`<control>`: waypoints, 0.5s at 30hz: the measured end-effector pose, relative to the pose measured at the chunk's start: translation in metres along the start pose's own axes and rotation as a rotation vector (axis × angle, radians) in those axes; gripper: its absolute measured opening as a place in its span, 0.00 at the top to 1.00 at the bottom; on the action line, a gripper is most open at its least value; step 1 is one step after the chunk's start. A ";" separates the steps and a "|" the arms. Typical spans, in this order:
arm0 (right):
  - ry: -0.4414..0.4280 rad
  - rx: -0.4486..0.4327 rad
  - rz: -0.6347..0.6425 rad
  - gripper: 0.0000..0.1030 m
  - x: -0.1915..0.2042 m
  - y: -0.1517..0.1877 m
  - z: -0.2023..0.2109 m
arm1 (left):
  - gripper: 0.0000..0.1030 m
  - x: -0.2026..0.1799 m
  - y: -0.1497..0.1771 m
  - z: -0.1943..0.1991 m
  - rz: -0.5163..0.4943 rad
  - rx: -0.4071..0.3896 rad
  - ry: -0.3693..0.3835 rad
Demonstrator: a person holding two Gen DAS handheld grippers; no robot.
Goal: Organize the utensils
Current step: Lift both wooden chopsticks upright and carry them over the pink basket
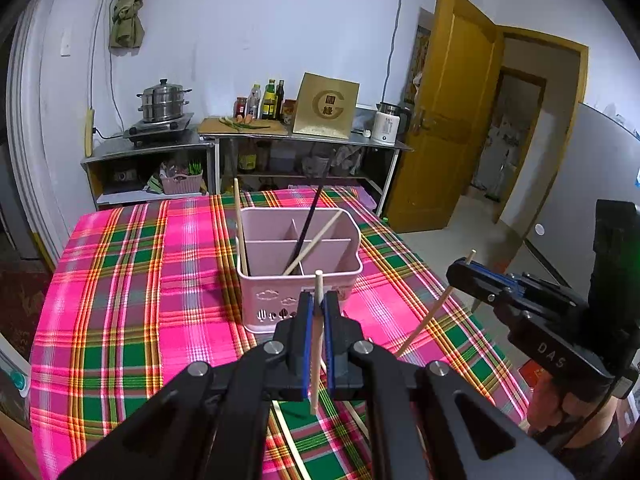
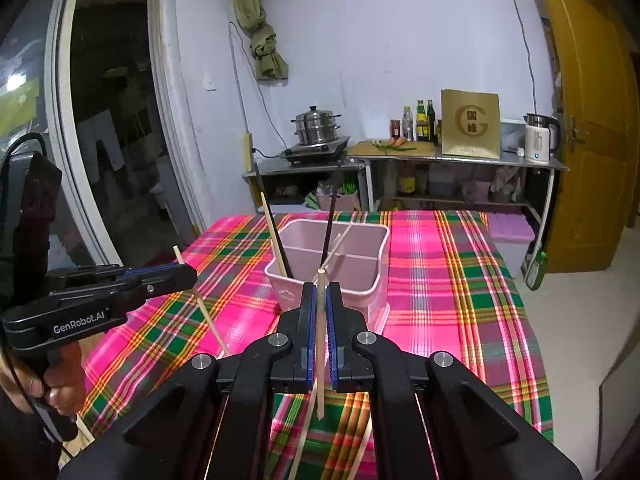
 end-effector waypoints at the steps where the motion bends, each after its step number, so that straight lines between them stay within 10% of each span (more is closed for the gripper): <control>1: -0.002 -0.002 0.005 0.95 0.002 -0.002 0.001 | 0.94 0.001 -0.001 0.000 -0.003 0.000 -0.003; 15: -0.041 -0.047 0.035 0.95 0.029 -0.046 -0.005 | 0.94 0.029 -0.056 0.020 -0.032 -0.057 -0.042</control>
Point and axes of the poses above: each gripper's, at about its wrist camera, not at the fingertips, and z roughly against the way its jaws point, x to its left, y to its underside, the point moved 8 cm from there along -z, roughly the way its jaws point, and after that the axes turned 14 degrees about -z, right-handed, at the moved point
